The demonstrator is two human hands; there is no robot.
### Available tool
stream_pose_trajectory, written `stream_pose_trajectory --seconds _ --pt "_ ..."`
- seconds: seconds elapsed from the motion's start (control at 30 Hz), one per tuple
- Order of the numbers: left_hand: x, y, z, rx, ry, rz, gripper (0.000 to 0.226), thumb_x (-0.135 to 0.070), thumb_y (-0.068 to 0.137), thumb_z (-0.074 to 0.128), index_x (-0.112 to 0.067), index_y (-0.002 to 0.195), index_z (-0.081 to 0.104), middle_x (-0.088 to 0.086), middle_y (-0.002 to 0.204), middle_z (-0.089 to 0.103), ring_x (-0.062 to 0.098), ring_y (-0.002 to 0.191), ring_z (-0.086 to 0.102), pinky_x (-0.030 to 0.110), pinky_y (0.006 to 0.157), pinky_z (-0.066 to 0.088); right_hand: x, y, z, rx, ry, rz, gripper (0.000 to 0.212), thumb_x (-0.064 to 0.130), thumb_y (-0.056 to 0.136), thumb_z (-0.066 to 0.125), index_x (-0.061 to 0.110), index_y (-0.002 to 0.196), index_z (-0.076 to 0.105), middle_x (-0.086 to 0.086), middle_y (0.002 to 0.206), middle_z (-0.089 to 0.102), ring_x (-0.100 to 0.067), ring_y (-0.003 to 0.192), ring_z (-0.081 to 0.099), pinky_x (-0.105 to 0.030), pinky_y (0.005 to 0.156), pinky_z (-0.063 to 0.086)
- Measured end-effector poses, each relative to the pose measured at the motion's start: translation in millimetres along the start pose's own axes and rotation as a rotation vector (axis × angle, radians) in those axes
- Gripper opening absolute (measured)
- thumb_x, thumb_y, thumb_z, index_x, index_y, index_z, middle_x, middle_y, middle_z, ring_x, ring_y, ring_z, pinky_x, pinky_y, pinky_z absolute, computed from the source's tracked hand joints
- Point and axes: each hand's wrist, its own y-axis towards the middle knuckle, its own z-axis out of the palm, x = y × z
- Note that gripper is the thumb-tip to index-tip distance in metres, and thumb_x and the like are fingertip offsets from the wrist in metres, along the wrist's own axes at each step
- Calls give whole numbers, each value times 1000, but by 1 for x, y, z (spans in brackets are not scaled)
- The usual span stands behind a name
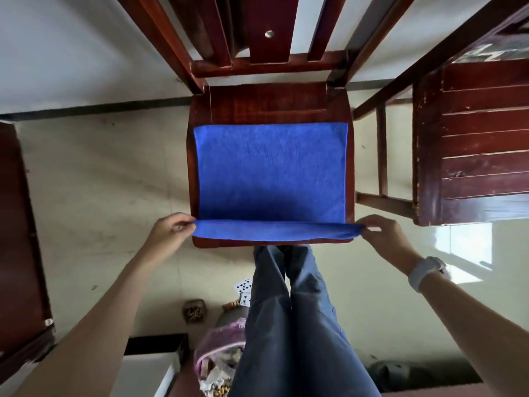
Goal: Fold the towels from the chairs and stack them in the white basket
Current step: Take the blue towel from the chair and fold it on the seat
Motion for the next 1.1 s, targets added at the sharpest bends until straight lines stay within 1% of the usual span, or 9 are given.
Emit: stream_pose_trajectory --seconds 0.1,0.2,0.27,0.37,0.47,0.77,0.87,0.93,1.1 --pt "-32 28 -14 -125 -262 -7 15 -3 87 55 -7 100 62 -15 62 66 -8 64 59 6 69 43 30 28 -17 -65 249 17 20 -6 79 55 12 83 63 -10 87 62 -12 74 59 -9 68 44" --pt "-63 59 -17 -172 -440 8 16 -5 90 52 -13 103 58 -14 67 68 -5 67 60 17 75 47 52 62 -26 -67 448 69 18 4 80 54 19 77 63 -9 83 62 -26 87 58 -47 86 52" --pt "-78 81 -18 -216 -469 26 13 -7 90 52 -17 95 60 -6 79 64 4 76 61 26 81 48 67 83 -29 -106 447 53 22 6 81 51 25 75 63 -8 84 61 -23 87 57 -54 85 51" --pt "-85 114 -17 -271 -466 36 15 -10 90 54 -21 85 63 -2 83 62 18 86 58 37 84 47 83 113 -27 -209 427 -24 19 2 85 48 15 84 62 -12 90 59 -23 86 55 -48 90 48" --pt "-81 141 -12 -325 -422 19 14 -11 90 53 -14 99 64 -4 80 60 16 82 57 30 74 48 90 139 -23 -262 364 -42 24 1 88 44 6 102 63 -10 93 59 -21 87 54 -42 90 49" --pt "-65 179 -7 -459 -257 25 19 -13 85 59 -7 102 66 17 100 66 18 85 58 44 90 51 91 179 -9 -353 210 -90 25 3 86 47 4 107 62 -5 85 59 -12 64 51 -8 52 39" --pt "-66 185 -4 -455 -230 -7 25 -22 85 61 -8 106 63 16 105 66 22 91 61 46 90 51 87 188 -7 -372 194 -58 27 9 86 51 4 112 57 7 75 52 -7 58 47 -20 57 45" --pt "-67 180 -2 -431 -278 -66 37 -30 85 60 -10 116 56 13 111 63 21 96 59 40 90 51 83 183 -6 -403 174 -58 33 14 86 53 6 118 52 0 90 53 -9 64 48 -34 71 48" --pt "-45 140 10 -332 -342 -132 34 -31 87 57 -11 115 55 7 103 61 20 92 57 32 82 43 63 126 14 -506 -280 -483 39 12 80 39 4 116 55 -22 112 54 -35 103 48 -46 86 42"
